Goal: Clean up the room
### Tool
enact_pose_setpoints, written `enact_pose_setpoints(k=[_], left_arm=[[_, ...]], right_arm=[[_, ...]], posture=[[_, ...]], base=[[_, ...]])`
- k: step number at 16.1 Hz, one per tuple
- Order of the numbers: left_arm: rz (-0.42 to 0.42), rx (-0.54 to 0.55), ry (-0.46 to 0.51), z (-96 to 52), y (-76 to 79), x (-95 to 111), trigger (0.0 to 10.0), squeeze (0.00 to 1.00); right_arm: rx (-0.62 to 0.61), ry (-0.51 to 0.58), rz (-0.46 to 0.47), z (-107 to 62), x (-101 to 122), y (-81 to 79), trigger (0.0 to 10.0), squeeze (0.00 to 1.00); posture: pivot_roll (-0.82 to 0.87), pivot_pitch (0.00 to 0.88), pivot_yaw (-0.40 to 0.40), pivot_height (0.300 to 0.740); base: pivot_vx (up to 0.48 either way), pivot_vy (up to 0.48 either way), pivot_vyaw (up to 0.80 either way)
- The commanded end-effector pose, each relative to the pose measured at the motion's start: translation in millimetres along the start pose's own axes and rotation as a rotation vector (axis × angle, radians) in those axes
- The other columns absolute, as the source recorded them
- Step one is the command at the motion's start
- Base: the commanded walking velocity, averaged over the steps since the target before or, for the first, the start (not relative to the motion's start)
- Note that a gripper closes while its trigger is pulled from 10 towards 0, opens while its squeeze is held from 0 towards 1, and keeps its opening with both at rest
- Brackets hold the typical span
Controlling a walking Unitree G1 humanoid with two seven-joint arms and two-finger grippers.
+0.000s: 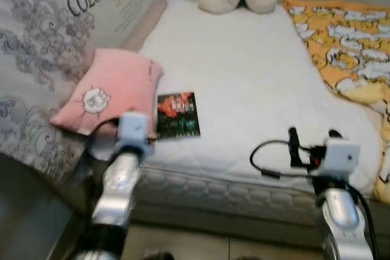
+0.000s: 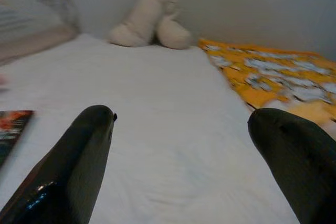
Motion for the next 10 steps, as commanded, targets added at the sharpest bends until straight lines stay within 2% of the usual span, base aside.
enact_pose_setpoints(k=[1,3,10], left_arm=[[-0.027,0.027,-0.058,-1.0,-7.1,-12.4,10.0,0.0],[-0.047,0.031,-0.061,0.7,-7.7,-11.4,10.0,0.0],[-0.105,-0.068,-0.028,7.7,7.9,-5.5,10.0,0.0]], right_arm=[[0.029,0.001,-0.015,6.7,1.5,-5.9,10.0,0.0],[0.046,0.007,-0.006,8.2,0.6,-8.2,10.0,0.0],[0.066,-0.002,0.0,11.1,-4.4,-12.1,10.0,0.0]], posture=[[-0.12,0.0,0.036,0.74],[-0.13,0.0,0.037,0.74],[-0.14,0.0,0.049,0.74]], base=[[0.0,-0.446,0.0],[0.0,-0.446,0.0],[0.0,-0.432,0.0]])
Point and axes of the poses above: a point about 5 cm out from each wrist's last joint towards the gripper, its own z axis pointing out of the wrist towards the gripper, its own x axis along the axis of the wrist's last joint, y = z × x, the point moved 4 cm from there along z, pointing out of the wrist towards the gripper, and after that the axes turned 10 degrees about z, right-handed, at the moved point
